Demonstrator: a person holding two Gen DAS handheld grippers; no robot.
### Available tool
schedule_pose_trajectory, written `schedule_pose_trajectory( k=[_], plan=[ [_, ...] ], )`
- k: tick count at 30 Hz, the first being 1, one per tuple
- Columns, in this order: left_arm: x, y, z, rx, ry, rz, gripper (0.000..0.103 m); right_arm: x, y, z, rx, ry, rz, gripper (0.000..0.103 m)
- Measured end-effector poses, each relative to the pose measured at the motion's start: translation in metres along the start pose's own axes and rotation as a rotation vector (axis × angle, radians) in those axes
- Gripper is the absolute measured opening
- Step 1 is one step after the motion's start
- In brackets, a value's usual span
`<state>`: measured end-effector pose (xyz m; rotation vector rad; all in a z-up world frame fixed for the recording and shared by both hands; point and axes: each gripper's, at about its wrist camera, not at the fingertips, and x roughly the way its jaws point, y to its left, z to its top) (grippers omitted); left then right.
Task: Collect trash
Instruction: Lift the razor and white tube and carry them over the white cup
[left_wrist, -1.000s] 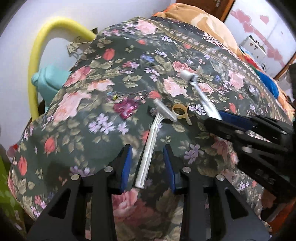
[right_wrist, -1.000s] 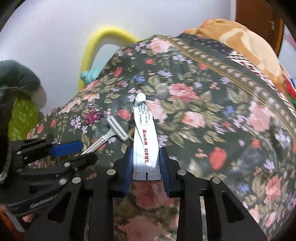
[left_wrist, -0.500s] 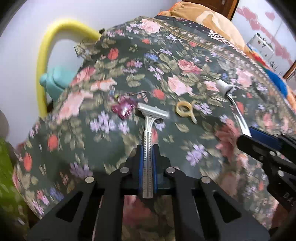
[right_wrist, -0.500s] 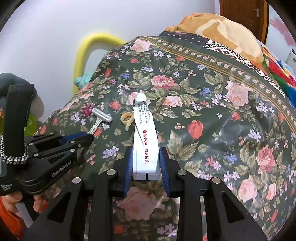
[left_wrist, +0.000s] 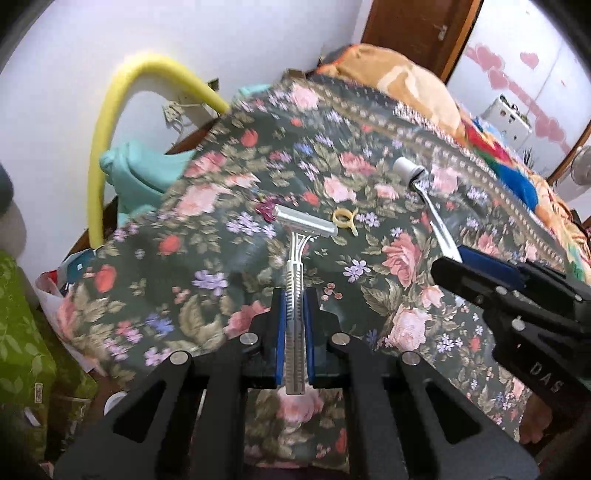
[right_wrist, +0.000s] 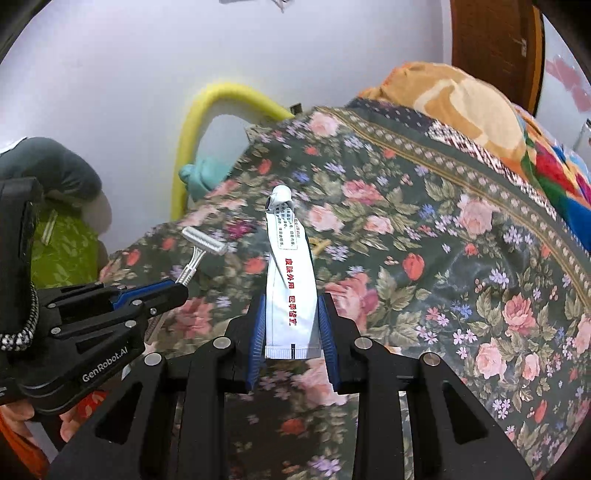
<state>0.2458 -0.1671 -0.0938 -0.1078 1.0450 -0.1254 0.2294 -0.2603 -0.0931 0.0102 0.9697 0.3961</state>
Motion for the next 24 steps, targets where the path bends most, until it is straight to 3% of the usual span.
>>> schedule_pose_trajectory(
  k=[11, 24],
  plan=[
    [-0.072, 0.041, -0.024, -0.059, -0.104, 0.036, 0.008, -0.035, 0.07, -0.003, -0.091, -0.068, 0.039, 0.026],
    [-0.135, 0.126, -0.092, -0.179, -0.151, 0.113, 0.008, -0.041, 0.172, -0.027, -0.231, -0.059, 0.122, 0.026]
  ],
)
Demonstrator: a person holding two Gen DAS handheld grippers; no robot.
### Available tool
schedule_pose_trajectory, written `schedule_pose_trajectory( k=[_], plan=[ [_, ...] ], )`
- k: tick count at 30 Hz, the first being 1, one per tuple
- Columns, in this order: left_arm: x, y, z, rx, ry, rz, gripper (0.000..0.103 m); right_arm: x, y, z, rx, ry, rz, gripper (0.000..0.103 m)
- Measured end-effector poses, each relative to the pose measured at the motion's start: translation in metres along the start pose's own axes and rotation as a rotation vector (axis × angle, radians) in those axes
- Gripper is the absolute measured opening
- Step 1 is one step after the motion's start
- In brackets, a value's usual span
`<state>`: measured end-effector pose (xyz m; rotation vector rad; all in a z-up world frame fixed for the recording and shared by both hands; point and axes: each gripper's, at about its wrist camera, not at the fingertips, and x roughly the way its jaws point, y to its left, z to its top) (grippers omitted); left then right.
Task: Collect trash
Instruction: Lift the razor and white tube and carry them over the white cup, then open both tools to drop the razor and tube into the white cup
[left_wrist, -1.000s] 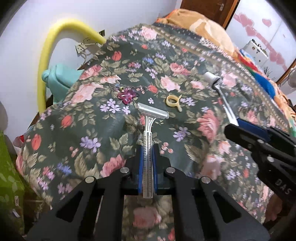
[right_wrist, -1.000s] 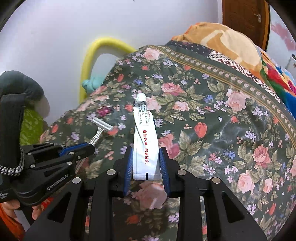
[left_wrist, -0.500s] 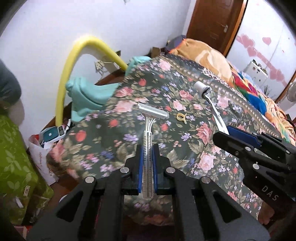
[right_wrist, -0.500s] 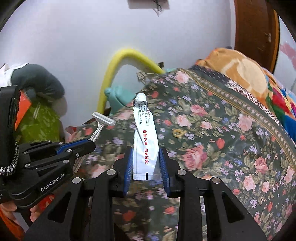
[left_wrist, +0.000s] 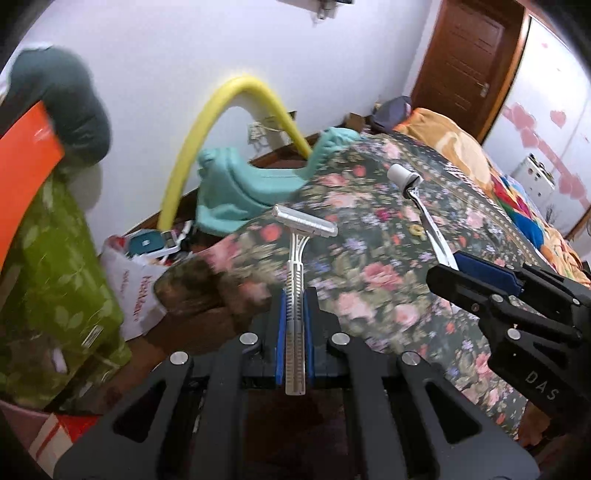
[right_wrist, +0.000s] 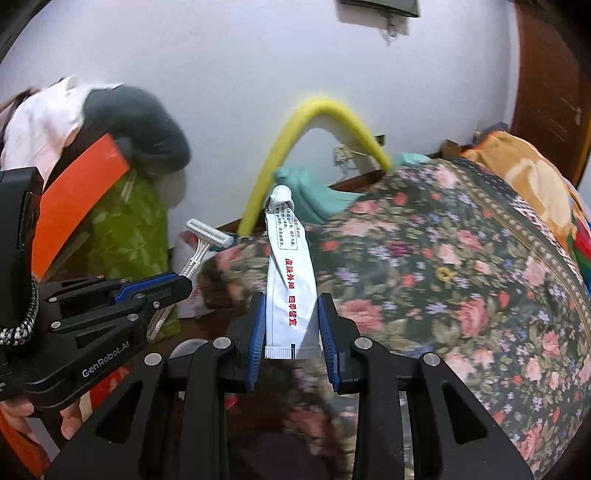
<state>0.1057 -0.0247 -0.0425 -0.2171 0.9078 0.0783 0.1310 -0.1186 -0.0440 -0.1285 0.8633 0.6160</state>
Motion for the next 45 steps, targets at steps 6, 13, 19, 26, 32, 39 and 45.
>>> schedule_pose_trajectory(
  k=[6, 13, 19, 26, 32, 39, 45],
  plan=[
    [-0.019, 0.054, -0.026, -0.07, 0.0, 0.058, 0.008, 0.016, 0.051, -0.005, -0.063, 0.029, 0.061, 0.026],
    [-0.029, 0.114, -0.065, -0.16, 0.024, 0.137, 0.008, 0.051, 0.105, -0.018, -0.119, 0.114, 0.134, 0.026],
    [-0.023, 0.157, -0.096, -0.239, 0.082, 0.183, 0.008, 0.082, 0.15, -0.033, -0.188, 0.195, 0.182, 0.026],
    [-0.009, 0.186, -0.123, -0.284, 0.138, 0.22, 0.008, 0.116, 0.184, -0.047, -0.246, 0.287, 0.216, 0.026],
    [0.009, 0.207, -0.142, -0.334, 0.204, 0.214, 0.008, 0.146, 0.196, -0.051, -0.238, 0.378, 0.249, 0.026],
    [0.023, 0.222, -0.138, -0.375, 0.204, 0.21, 0.01, 0.163, 0.205, -0.042, -0.215, 0.412, 0.304, 0.028],
    [0.037, 0.23, -0.149, -0.403, 0.259, 0.223, 0.014, 0.174, 0.198, -0.044, -0.213, 0.448, 0.246, 0.034]
  ],
)
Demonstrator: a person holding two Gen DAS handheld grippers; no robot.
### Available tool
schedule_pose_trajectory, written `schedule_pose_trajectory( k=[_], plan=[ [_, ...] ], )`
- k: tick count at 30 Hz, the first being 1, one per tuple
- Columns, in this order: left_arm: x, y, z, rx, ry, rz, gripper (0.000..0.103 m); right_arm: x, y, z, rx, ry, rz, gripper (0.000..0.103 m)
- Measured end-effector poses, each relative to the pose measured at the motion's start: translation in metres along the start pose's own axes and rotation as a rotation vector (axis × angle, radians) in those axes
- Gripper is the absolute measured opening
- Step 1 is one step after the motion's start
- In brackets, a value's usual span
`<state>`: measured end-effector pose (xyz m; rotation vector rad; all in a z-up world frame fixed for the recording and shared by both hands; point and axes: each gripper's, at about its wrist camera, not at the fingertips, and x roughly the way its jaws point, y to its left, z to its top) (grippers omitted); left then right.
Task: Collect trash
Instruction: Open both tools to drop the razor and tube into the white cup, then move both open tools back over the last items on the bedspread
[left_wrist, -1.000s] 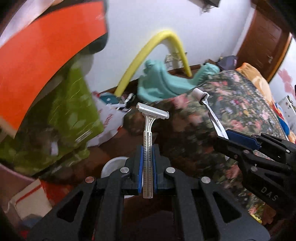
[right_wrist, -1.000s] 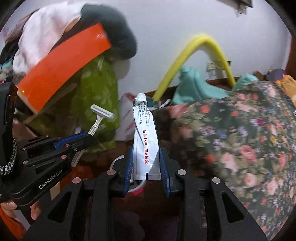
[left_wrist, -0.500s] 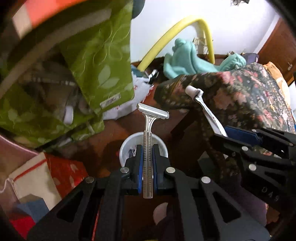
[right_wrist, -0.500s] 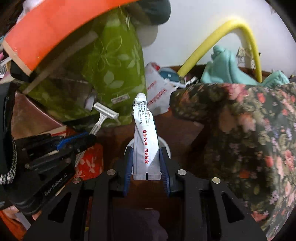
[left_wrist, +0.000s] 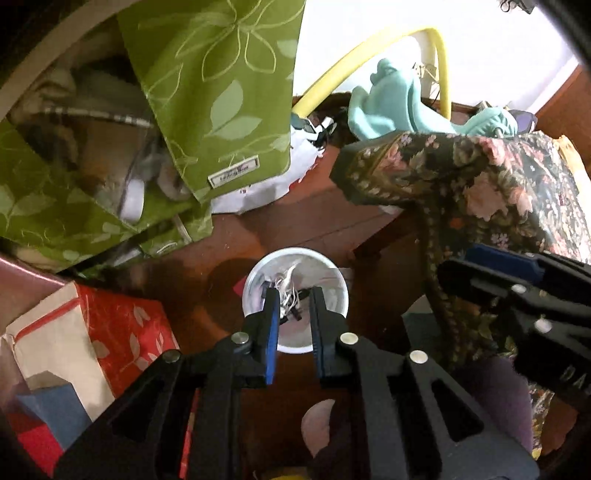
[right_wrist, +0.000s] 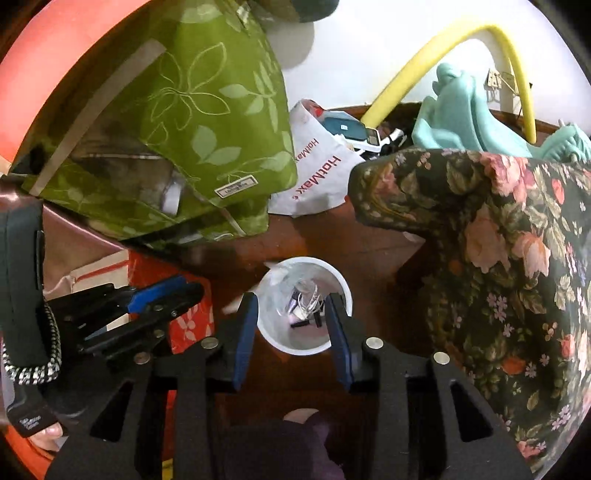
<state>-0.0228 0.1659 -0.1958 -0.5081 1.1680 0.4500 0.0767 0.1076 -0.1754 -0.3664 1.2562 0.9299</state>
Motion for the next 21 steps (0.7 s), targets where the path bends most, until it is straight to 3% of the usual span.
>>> schedule_pose_trajectory(
  k=[10, 17, 21],
  plan=[
    [-0.02, -0.01, -0.003, 0.012, -0.019, -0.015, 0.017, -0.029, -0.014, -0.008, 0.014, -0.051, -0.002, 0.034],
    [-0.055, -0.041, 0.003, 0.075, -0.115, -0.04, 0.017, -0.074, -0.029, -0.015, 0.037, -0.162, -0.026, 0.034],
    [-0.079, -0.073, 0.008, 0.125, -0.19, -0.065, 0.017, -0.107, -0.047, -0.024, 0.061, -0.267, -0.095, 0.034]
  ],
)
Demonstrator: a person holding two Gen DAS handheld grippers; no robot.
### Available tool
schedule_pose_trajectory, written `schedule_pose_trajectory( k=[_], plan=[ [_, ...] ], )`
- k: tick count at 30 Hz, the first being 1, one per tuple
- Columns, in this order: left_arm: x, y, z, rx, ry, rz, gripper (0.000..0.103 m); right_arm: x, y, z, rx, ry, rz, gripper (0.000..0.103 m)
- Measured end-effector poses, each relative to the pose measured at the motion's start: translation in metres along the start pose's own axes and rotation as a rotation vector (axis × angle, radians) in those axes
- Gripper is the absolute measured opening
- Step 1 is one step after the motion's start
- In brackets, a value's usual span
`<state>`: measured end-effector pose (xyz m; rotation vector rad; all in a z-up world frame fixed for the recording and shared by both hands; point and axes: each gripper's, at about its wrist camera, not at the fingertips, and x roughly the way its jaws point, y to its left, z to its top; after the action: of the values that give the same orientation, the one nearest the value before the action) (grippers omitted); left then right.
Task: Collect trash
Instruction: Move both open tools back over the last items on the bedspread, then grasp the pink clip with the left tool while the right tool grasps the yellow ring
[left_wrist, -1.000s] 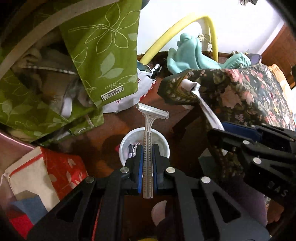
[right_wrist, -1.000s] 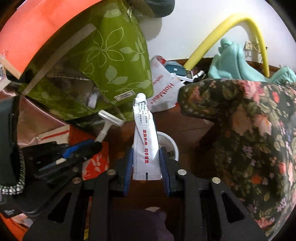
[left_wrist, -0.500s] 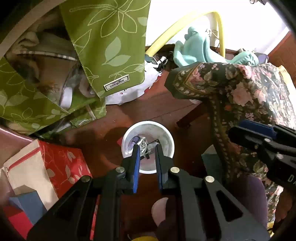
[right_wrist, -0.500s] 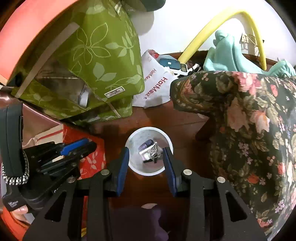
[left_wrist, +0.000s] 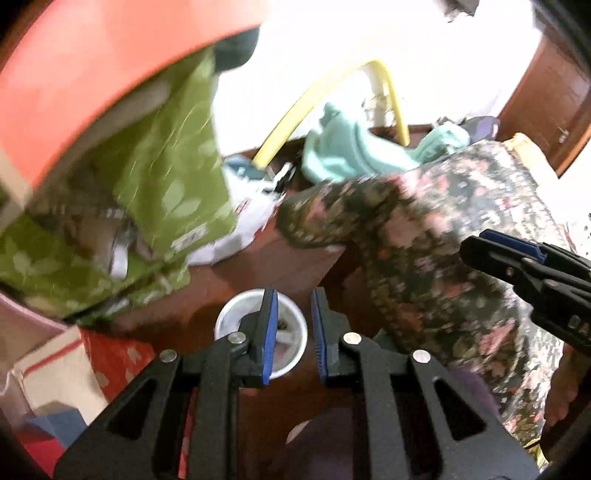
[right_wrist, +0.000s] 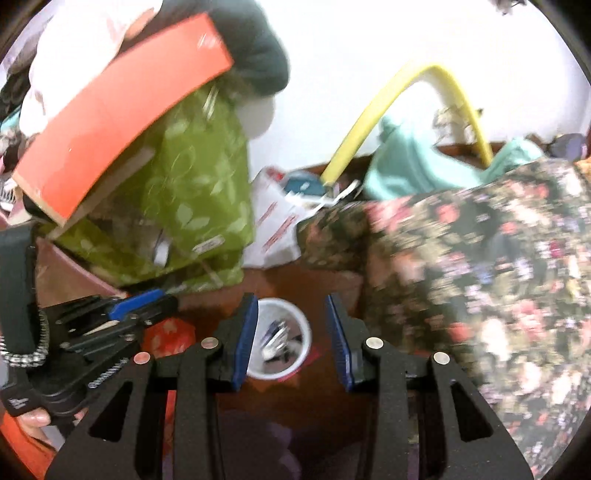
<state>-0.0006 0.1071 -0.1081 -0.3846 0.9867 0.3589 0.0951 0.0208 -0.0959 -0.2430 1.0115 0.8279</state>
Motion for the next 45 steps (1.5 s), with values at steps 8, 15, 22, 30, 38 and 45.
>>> schedule_pose_trajectory(
  k=[8, 15, 22, 30, 38, 45],
  plan=[
    [-0.028, -0.077, 0.032, 0.111, -0.107, -0.085, 0.017, -0.064, -0.06, -0.002, 0.087, -0.188, -0.141, 0.034],
    [-0.017, -0.149, 0.058, 0.198, -0.119, -0.148, 0.017, -0.105, -0.135, -0.007, 0.203, -0.273, -0.261, 0.034],
    [0.014, -0.22, 0.078, 0.286, -0.089, -0.161, 0.035, -0.119, -0.211, -0.023, 0.324, -0.274, -0.358, 0.034],
    [0.057, -0.284, 0.091, 0.362, -0.072, -0.182, 0.069, -0.092, -0.288, -0.039, 0.425, -0.157, -0.365, 0.054],
    [0.109, -0.333, 0.1, 0.423, -0.011, -0.194, 0.069, -0.045, -0.332, -0.036, 0.412, -0.07, -0.329, 0.056],
    [0.141, -0.353, 0.109, 0.447, 0.036, -0.235, 0.069, -0.007, -0.343, -0.032, 0.36, -0.039, -0.341, 0.046]
  ],
)
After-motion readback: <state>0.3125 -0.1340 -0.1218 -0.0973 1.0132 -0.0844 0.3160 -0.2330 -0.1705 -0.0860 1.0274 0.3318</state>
